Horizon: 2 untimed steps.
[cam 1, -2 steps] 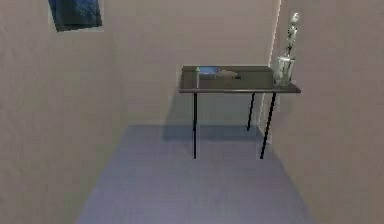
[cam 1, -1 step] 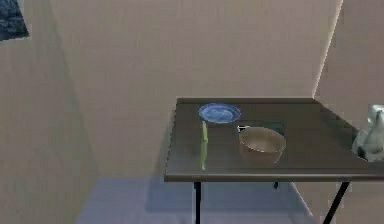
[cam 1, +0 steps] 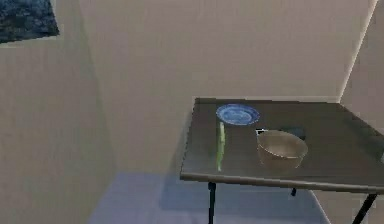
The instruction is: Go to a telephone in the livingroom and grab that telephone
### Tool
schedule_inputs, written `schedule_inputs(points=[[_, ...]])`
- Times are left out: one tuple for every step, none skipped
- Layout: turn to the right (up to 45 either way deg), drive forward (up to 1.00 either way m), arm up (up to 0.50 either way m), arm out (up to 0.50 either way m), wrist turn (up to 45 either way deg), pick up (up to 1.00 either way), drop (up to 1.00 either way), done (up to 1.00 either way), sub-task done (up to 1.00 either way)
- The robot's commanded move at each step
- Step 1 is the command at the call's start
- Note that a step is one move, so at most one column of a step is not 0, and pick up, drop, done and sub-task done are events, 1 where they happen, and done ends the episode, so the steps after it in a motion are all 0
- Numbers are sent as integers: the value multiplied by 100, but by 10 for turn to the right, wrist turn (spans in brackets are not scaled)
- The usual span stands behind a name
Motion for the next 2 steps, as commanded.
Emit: schedule_inputs(points=[[0, 20, 0, 0, 0, 0, 0, 0, 0], [-450, 0, 0, 0, 0, 0, 0, 0, 0]])
